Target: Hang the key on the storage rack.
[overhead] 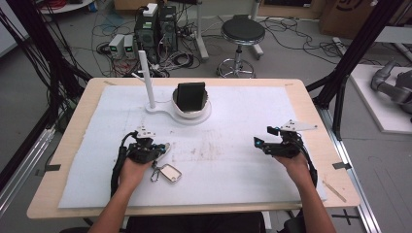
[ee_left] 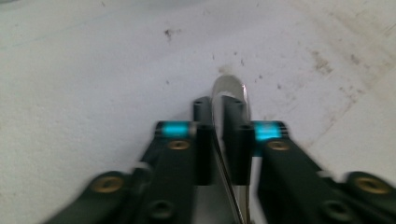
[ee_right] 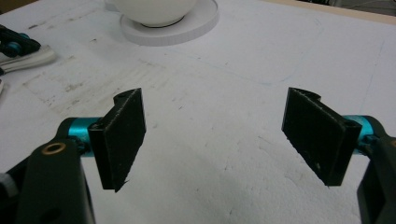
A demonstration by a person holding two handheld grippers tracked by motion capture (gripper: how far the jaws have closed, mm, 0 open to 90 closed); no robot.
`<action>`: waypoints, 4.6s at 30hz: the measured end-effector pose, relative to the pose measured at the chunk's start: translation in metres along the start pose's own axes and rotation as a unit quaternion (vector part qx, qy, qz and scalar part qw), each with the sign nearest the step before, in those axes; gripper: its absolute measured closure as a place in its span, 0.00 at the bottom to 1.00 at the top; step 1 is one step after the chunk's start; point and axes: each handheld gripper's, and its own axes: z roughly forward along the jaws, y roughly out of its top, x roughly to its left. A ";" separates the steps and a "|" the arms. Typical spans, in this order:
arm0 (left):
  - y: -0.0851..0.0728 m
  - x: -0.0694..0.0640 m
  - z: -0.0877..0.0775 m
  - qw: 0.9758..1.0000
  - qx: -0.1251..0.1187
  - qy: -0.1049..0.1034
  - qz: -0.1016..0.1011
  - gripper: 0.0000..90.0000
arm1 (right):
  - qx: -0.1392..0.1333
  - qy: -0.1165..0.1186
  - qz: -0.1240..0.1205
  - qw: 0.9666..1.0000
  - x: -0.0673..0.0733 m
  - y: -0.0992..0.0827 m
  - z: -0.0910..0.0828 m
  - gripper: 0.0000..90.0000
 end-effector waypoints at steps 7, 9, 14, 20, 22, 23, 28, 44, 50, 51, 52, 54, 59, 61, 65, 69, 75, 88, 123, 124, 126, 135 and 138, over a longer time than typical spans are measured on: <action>-0.006 -0.008 -0.008 0.999 0.029 0.027 0.019 0.71 | 0.000 -0.002 0.000 1.000 -0.001 -0.001 -0.001 0.24; -0.006 -0.011 -0.009 0.999 0.034 0.026 0.034 0.73 | 0.000 -0.002 0.001 1.000 -0.001 -0.001 -0.001 0.24; -0.006 -0.017 -0.008 0.996 0.039 0.021 0.080 0.97 | -0.001 -0.002 0.001 1.000 -0.001 -0.001 -0.002 0.24; -0.011 -0.006 -0.014 1.000 -0.005 -0.009 0.013 0.98 | -0.002 -0.003 0.000 1.000 -0.001 -0.001 -0.003 0.24; -0.010 0.000 -0.020 0.999 -0.035 -0.016 -0.008 0.98 | -0.004 -0.003 0.000 1.000 -0.002 -0.001 -0.003 0.24; -0.008 0.003 -0.024 0.998 -0.052 -0.020 -0.021 0.98 | -0.004 -0.004 0.001 1.000 -0.003 -0.001 -0.003 0.24; 0.007 0.016 -0.048 0.992 -0.115 -0.022 -0.044 0.98 | -0.005 -0.004 0.004 1.000 -0.003 0.000 -0.003 0.24; 0.075 0.048 -0.108 0.970 -0.236 0.037 -0.039 0.98 | -0.014 -0.002 0.008 1.000 -0.004 0.000 -0.005 0.24; 0.097 0.057 -0.111 0.964 -0.255 0.059 -0.041 0.98 | -0.014 0.001 0.011 1.000 -0.004 0.001 -0.005 0.24; 0.100 0.058 -0.111 0.964 -0.255 0.064 -0.039 0.98 | -0.014 0.001 0.011 1.000 -0.004 0.001 -0.005 0.24; 0.103 0.059 -0.110 0.963 -0.256 0.071 -0.039 0.98 | -0.015 0.001 0.011 1.000 -0.004 0.001 -0.005 0.24; 0.110 0.062 -0.110 0.961 -0.262 0.081 -0.041 0.98 | -0.014 0.000 0.011 1.000 -0.004 0.001 -0.005 0.24; 0.119 0.068 -0.106 0.957 -0.271 0.097 -0.034 0.98 | -0.013 0.002 0.014 1.000 -0.005 0.001 -0.005 0.24; 0.121 0.072 -0.103 0.957 -0.269 0.104 -0.036 0.98 | -0.014 0.000 0.013 1.000 -0.006 0.000 -0.005 0.24; 0.122 0.077 -0.096 0.958 -0.262 0.113 -0.039 0.98 | -0.014 0.003 0.014 1.000 -0.006 0.000 -0.006 0.24; 0.123 0.081 -0.089 0.959 -0.256 0.113 -0.040 0.98 | -0.013 0.003 0.016 1.000 -0.006 -0.001 -0.007 0.24; 0.125 0.084 -0.081 0.959 -0.255 0.120 -0.041 0.98 | -0.010 0.006 0.016 1.000 -0.006 -0.001 -0.006 0.24; 0.129 0.086 -0.061 0.959 -0.244 0.142 -0.029 0.98 | -0.007 0.011 0.015 1.000 -0.006 -0.002 -0.004 0.24; 0.066 0.069 -0.071 0.960 -0.275 0.040 -0.032 0.21 | -0.005 -0.020 -0.003 1.000 -0.004 -0.002 -0.006 0.24; 0.061 0.069 -0.071 0.960 -0.275 0.033 -0.031 0.21 | -0.006 -0.025 -0.005 1.000 -0.004 -0.002 -0.006 0.24; 0.051 0.066 -0.070 0.961 -0.273 0.023 -0.027 0.21 | -0.010 -0.039 -0.010 0.999 -0.004 0.000 -0.007 0.24; 0.018 0.060 -0.058 0.967 -0.255 0.009 -0.021 0.22 | 0.009 -0.090 -0.023 0.996 -0.004 -0.002 -0.007 0.24; 0.014 0.060 -0.056 0.967 -0.252 0.008 -0.029 0.22 | 0.008 -0.089 -0.025 0.996 -0.004 -0.004 -0.009 0.24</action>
